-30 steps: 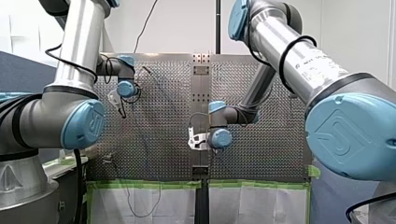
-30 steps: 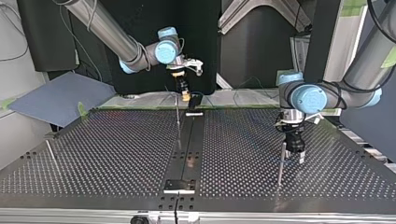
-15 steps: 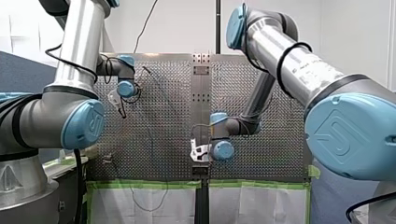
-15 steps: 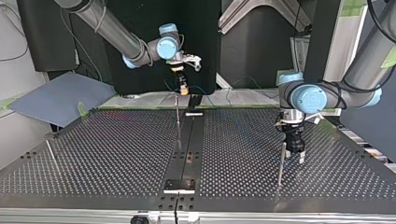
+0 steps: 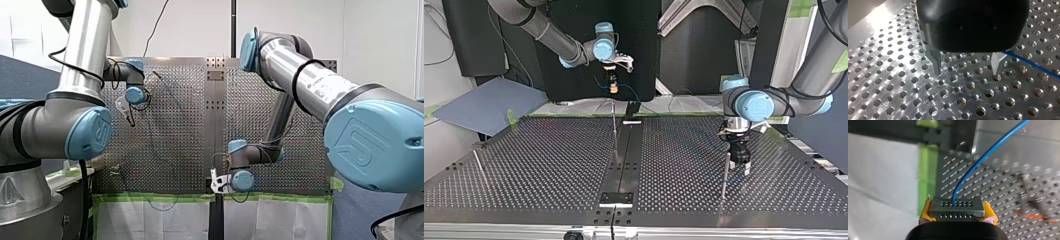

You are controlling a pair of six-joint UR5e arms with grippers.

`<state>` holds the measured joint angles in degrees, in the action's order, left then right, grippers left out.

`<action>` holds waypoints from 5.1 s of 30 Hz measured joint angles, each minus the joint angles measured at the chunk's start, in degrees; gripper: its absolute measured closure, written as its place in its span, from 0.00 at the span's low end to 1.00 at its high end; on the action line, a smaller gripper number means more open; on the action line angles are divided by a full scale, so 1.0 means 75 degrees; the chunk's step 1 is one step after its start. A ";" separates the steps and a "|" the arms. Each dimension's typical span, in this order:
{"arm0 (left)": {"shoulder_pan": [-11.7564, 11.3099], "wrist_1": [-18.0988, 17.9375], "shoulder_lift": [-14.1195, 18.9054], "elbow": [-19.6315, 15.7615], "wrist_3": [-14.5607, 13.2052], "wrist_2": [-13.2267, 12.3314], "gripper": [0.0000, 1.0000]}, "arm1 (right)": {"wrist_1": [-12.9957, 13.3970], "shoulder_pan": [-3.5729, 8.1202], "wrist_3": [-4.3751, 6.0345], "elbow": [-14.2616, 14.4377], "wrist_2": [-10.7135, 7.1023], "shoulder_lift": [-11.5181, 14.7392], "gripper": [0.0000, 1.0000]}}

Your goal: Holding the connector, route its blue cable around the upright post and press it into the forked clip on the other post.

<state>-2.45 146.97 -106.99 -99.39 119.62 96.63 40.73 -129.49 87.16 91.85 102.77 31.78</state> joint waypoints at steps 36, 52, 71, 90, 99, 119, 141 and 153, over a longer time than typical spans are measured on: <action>-0.0002 0.0046 0.0000 0.0000 0.0012 -0.0002 0.00 | 0.1009 0.0870 -0.0269 0.0581 0.0253 -0.0902 1.00; 0.0000 0.0136 0.0000 -0.0001 0.0049 0.0110 0.00 | 0.1703 0.1152 -0.0271 0.1455 0.0020 0.0060 1.00; 0.0018 0.0441 -0.0001 -0.0001 0.0015 0.0410 0.00 | 0.1430 0.1558 -0.0639 0.1586 -0.1221 0.0876 1.00; 0.0074 0.0816 0.0001 0.0000 -0.0052 0.0777 0.00 | 0.1843 0.1946 -0.0404 0.2385 -0.1647 0.1535 1.00; 0.0208 0.1093 0.0009 -0.0003 0.0266 0.0706 0.00 | 0.1830 0.1988 -0.0380 0.2418 -0.1664 0.1875 1.00; 0.0276 0.1271 0.0809 -0.0263 0.1298 -0.0032 0.00 | 0.1864 0.1990 -0.0380 0.2421 -0.1714 0.1888 1.00; 0.0155 0.1844 0.2093 -0.0974 0.0963 0.0740 0.00 | 0.1877 0.1990 -0.0357 0.2420 -0.1713 0.1888 1.00; 0.0203 0.2661 0.2911 -0.0876 0.0155 0.1489 0.00 | 0.1887 0.1991 -0.0356 0.2421 -0.1714 0.1888 1.00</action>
<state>-0.92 166.92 -85.16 -105.95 120.78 107.80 54.88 -114.55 84.48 110.01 89.92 45.93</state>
